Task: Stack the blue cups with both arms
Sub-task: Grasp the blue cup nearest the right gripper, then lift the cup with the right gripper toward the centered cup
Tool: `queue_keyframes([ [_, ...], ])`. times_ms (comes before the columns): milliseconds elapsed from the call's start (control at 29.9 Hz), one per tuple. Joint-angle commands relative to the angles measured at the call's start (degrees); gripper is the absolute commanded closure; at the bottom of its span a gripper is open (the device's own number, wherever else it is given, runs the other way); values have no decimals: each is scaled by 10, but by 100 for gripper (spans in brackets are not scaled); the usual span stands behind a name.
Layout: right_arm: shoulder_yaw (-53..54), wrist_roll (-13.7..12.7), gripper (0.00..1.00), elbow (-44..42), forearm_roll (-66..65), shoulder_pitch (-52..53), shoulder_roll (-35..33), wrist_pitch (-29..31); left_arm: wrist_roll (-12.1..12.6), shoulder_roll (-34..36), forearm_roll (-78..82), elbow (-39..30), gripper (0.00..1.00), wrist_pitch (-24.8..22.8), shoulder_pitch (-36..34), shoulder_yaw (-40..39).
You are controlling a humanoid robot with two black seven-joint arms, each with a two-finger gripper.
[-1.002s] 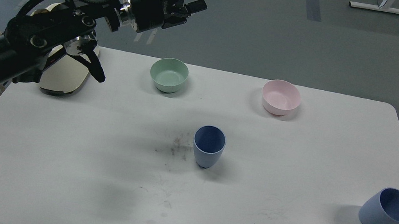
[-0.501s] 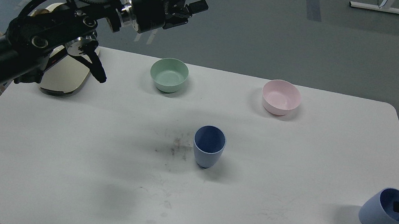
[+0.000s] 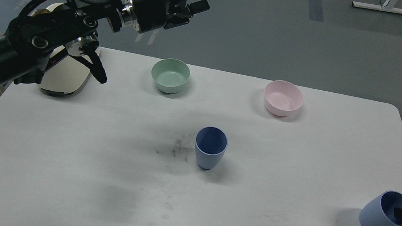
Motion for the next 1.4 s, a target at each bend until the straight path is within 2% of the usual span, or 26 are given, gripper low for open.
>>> queue_keyframes([
  [0, 1, 0, 100, 4, -1, 3, -3, 0, 0, 1, -1, 0, 2, 0, 1, 0],
  [200, 6, 0, 100, 27, -10, 23, -20, 2, 0, 2, -1, 0, 2, 0, 4, 0],
  [401, 6, 0, 100, 37, -58, 115, -16, 25, 0, 0, 0, 0, 2, 0, 5, 0],
  [467, 4, 0, 100, 28, -60, 167, 10, 59, 0, 0, 0, 1, 2, 0, 5, 0],
  [601, 3, 0, 100, 0, -60, 216, 58, 84, 0, 0, 0, 1, 2, 0, 5, 0],
  [801, -17, 0, 100, -33, -59, 302, 145, 85, 0, -2, 1, 2, 2, 0, 5, 0],
  [1035, -183, 0, 100, -64, -20, 449, 292, 85, 0, -8, 1, 4, 2, 1, 4, 0],
  [1202, -232, 0, 100, -60, 41, 494, 364, 85, 0, -7, 1, 4, 2, 1, 4, 0],
  [1369, -237, 0, 100, -60, 76, 506, 413, 85, 0, -8, 1, 4, 2, 0, 5, 0],
])
